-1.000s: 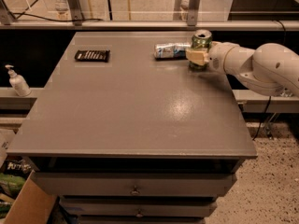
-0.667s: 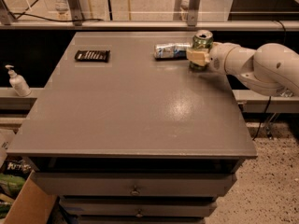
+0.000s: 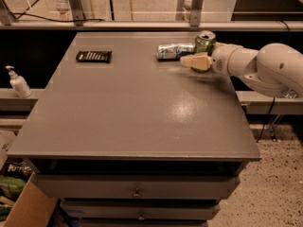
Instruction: Move green can near redbull can
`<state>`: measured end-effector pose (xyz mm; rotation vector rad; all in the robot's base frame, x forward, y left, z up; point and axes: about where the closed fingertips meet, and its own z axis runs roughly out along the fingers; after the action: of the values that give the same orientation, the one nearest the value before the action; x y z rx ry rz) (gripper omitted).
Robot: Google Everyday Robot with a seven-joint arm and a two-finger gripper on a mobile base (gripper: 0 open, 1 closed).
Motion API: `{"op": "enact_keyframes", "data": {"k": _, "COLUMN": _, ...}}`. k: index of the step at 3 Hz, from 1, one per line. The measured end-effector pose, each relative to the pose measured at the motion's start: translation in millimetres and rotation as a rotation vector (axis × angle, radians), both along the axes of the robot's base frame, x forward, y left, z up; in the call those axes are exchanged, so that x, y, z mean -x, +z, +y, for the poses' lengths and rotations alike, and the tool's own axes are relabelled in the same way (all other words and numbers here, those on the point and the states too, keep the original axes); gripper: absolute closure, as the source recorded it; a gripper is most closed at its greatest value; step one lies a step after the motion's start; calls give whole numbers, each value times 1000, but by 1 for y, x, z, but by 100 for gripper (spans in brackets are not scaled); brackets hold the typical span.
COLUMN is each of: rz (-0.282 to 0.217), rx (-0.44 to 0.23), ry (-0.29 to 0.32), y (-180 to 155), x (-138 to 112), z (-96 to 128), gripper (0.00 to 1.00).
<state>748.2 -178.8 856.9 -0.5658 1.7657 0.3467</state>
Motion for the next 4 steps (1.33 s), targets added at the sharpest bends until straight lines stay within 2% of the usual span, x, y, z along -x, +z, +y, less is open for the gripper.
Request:
{"op": "enact_keyframes", "data": {"k": 1, "rz": 6, "rx": 17, "ry": 41, "y": 5, "x": 2, "z": 1, "gripper": 0}}
{"op": "enact_keyframes", "data": {"k": 2, "rz": 5, "rx": 68, "ry": 149, "y": 18, "x": 18, "z": 2, "gripper": 0}}
{"op": "enact_keyframes", "data": {"k": 3, "rz": -4, "rx": 113, "ry": 247, "y": 29, "x": 48, "z": -2, "gripper": 0}}
{"op": "enact_keyframes", "data": {"k": 4, "rz": -26, "rx": 155, "ry": 273, "y": 35, "x": 116, "z": -45, "gripper": 0}}
